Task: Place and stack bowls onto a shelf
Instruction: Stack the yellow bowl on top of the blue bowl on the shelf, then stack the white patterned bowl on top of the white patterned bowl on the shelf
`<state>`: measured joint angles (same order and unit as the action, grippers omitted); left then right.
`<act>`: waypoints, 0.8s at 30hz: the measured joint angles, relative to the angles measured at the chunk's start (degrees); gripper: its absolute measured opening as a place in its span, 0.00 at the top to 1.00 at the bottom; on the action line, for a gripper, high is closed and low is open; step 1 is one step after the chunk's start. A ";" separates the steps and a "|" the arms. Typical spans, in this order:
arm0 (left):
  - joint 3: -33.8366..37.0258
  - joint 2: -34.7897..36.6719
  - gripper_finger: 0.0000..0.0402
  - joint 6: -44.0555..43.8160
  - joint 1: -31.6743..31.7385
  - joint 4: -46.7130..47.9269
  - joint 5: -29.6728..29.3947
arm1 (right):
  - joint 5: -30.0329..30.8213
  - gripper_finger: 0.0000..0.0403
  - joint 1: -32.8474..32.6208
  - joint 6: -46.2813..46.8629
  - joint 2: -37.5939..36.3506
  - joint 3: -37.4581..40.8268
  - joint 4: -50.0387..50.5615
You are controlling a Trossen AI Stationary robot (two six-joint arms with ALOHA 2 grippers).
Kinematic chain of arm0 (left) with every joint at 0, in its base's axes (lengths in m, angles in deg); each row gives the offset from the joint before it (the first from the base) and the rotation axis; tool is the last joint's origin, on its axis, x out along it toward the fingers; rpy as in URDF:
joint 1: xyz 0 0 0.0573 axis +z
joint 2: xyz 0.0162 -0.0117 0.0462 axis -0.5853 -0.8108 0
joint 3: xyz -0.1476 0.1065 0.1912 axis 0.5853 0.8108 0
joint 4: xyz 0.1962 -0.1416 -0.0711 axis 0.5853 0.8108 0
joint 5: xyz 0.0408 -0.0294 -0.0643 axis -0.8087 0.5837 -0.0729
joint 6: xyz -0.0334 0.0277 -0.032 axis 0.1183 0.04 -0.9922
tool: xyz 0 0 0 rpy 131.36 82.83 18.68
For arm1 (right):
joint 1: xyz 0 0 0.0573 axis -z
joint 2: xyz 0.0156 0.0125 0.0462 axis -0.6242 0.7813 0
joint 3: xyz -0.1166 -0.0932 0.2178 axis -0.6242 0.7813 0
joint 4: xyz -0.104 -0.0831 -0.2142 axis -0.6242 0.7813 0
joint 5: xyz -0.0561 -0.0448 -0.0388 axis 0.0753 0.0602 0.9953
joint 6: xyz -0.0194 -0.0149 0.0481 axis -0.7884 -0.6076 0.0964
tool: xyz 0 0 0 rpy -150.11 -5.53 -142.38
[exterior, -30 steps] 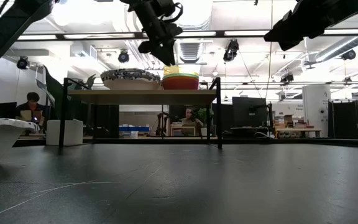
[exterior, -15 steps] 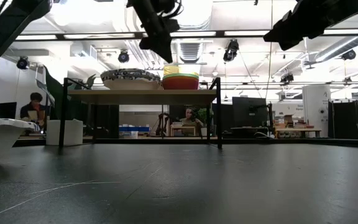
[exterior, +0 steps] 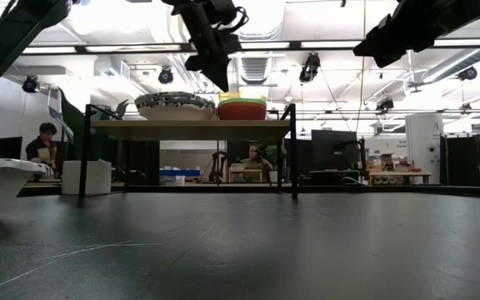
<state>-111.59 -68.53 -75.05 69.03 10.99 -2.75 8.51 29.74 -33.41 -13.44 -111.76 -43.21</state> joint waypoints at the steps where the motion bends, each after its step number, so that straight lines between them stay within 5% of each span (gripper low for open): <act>1: 0.38 -0.04 1.00 -0.03 0.00 -0.01 -0.29 | 0.00 0.98 0.01 0.00 0.00 0.00 0.01; 14: 2.02 0.37 1.00 -1.10 -0.78 -0.14 -0.50 | 0.00 0.98 0.00 0.00 0.00 0.00 0.02; 24: 1.93 2.80 1.00 -2.78 -11.13 7.59 0.28 | 0.00 0.98 0.02 -0.41 0.02 0.00 0.02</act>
<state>-109.66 -65.73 -77.83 57.91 18.58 -2.47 8.51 29.76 -33.82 -13.42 -111.76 -43.19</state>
